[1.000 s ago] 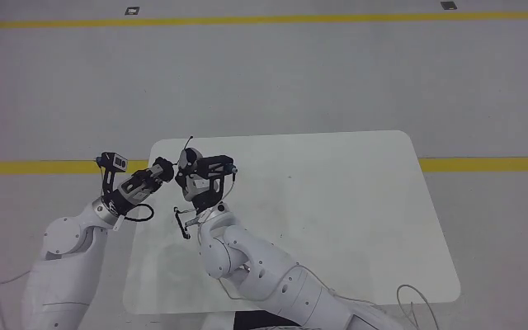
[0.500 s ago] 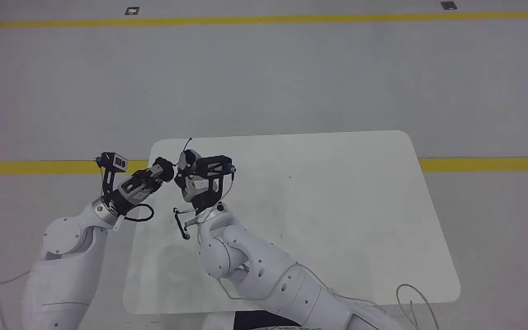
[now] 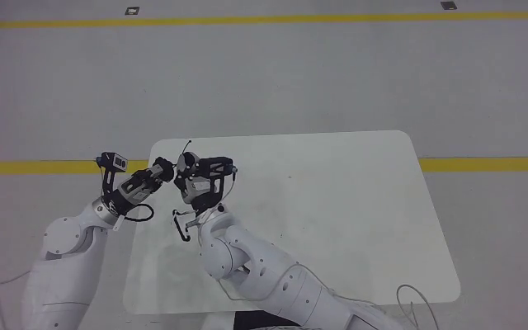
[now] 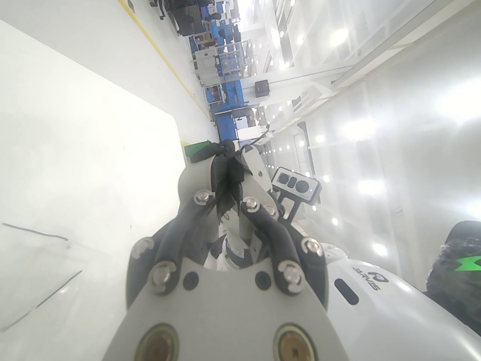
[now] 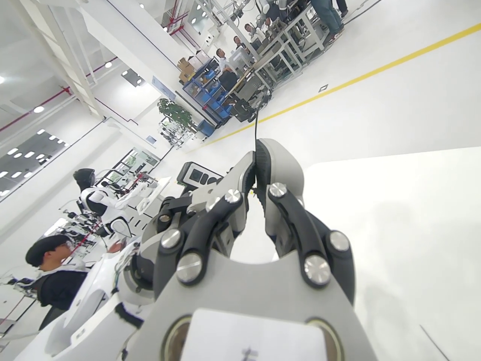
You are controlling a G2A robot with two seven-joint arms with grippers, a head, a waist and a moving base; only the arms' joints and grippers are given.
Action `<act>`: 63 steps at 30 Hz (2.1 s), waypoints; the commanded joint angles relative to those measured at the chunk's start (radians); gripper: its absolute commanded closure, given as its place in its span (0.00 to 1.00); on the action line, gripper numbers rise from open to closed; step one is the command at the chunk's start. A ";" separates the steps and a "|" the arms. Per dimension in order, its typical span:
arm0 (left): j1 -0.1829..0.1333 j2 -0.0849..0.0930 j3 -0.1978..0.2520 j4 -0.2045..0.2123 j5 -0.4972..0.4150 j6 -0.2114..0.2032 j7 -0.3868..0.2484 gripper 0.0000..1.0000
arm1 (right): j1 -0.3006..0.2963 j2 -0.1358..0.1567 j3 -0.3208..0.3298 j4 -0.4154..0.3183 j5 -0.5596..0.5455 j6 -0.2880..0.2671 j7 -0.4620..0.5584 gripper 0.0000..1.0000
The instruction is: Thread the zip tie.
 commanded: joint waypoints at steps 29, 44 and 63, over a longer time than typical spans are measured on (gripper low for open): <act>0.000 0.000 0.000 0.000 0.000 0.000 0.000 1.00 | -0.002 0.006 -0.026 0.008 -0.003 0.012 0.018 1.00; 0.000 0.000 0.000 0.000 0.000 0.000 0.000 1.00 | 0.000 0.007 -0.038 0.007 -0.006 0.026 0.017 1.00; 0.000 0.000 0.000 0.000 0.000 0.000 0.000 1.00 | -0.067 0.048 -0.016 -0.053 -0.094 0.029 -0.065 0.00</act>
